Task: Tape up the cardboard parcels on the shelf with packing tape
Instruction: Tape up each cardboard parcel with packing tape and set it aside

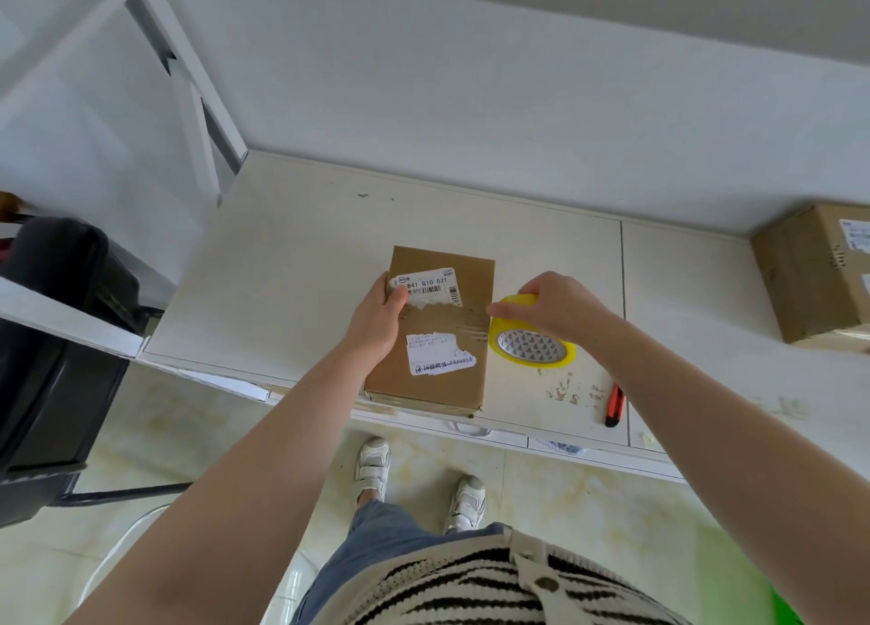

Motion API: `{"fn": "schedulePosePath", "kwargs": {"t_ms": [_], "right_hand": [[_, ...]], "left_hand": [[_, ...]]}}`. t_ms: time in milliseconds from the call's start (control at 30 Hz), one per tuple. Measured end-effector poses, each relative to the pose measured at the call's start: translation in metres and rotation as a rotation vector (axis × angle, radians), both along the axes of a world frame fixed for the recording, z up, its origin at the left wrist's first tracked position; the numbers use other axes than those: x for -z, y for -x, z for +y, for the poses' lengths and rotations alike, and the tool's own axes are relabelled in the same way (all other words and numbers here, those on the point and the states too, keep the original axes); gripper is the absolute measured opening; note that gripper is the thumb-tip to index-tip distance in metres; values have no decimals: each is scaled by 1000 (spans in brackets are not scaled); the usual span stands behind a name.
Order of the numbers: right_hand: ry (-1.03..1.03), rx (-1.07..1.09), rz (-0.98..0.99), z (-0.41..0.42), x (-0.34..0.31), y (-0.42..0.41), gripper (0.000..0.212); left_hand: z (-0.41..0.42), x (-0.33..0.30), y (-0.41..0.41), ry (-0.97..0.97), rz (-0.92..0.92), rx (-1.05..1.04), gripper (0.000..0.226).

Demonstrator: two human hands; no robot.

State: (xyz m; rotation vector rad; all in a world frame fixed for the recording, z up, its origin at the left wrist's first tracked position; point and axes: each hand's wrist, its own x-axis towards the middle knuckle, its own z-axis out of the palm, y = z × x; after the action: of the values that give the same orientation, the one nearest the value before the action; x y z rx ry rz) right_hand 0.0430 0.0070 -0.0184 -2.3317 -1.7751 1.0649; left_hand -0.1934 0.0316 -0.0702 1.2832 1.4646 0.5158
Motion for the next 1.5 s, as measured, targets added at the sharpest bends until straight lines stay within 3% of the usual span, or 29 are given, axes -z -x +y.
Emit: {"fn": "schedulePosePath", "kwargs": {"t_ms": [200,500,600,733,867,967,1033,1167,1300,1433,1500], "right_hand": [[50,1,41,10,2,-1,53],[147,-117,-101,12,7,-15,54],[107,-52,-24,2,18,-11,54],[108,-41,67,-3,10,-7,53],[-24,-124,-149,6,-46,-8,59],[-53,-170,-366,16,-73,-5,59],[-23,-177,-404,18,-69,-1,60],[3,-131,-353,15,-58,2,57],[4,-107,-355,15,-57,6,61],[4,-120,-395,16,-59,11,61],[-16,-144,-428,16,-60,16,59]], "left_hand": [[-3,4,0,-60,119,42,47],[-1,1,-1,-21,111,44,36],[0,2,0,29,58,33,47],[2,-3,4,102,-50,6,42],[-7,-3,-6,314,-350,-91,33],[-15,5,-23,375,-459,-107,39],[-18,12,-29,394,-487,-126,41],[-15,14,-24,317,-401,-78,46],[-6,-3,-20,119,-199,-28,84],[-9,-23,-45,-96,55,43,66],[-13,-29,-65,-82,88,41,65]]}}
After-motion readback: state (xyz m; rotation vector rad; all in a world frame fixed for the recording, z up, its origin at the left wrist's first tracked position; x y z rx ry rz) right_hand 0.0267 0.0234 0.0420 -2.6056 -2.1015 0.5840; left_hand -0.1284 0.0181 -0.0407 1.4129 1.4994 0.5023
